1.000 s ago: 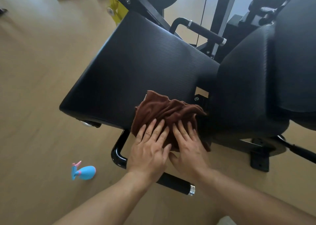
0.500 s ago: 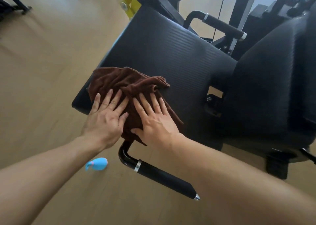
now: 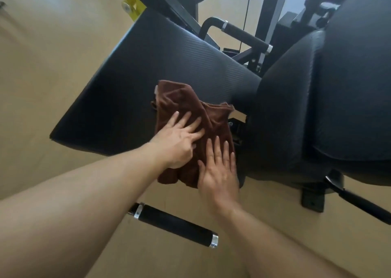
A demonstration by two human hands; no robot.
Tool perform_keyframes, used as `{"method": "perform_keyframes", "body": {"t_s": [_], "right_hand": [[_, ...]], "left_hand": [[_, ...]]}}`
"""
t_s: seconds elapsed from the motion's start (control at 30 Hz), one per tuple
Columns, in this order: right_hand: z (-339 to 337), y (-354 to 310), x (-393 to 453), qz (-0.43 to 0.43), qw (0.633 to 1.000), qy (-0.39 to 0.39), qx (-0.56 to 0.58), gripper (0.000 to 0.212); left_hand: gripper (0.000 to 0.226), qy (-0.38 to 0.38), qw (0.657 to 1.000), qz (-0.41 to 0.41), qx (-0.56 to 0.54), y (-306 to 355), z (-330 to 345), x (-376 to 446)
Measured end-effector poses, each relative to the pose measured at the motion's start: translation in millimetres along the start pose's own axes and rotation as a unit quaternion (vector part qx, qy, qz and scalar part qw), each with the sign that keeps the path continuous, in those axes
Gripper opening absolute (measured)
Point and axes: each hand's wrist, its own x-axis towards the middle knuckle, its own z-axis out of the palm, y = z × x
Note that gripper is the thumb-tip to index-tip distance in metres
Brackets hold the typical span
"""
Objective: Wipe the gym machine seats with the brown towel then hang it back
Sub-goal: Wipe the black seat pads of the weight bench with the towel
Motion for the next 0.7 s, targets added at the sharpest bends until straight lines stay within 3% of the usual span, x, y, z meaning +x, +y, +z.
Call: {"method": "perform_keyframes", "body": {"t_s": [0.1,0.2,0.47,0.7], "right_hand": [[-3,22,-26,0.079,0.996,0.002,0.041,0.063],[-5,40,-46,0.088,0.995,0.012,0.042,0.063],[-18,31,-45,0.029,0.999,-0.033,0.019,0.059],[-14,-55,-18,-0.101,0.994,-0.031,-0.031,0.063]], "left_hand": [[0.060,0.004,0.999,0.038,-0.015,39,13,10],[0.061,-0.005,0.999,0.047,-0.022,65,26,9],[0.061,0.033,0.998,-0.001,-0.046,61,45,-28],[0.065,0.114,0.987,-0.105,-0.047,-16,47,-86]]}}
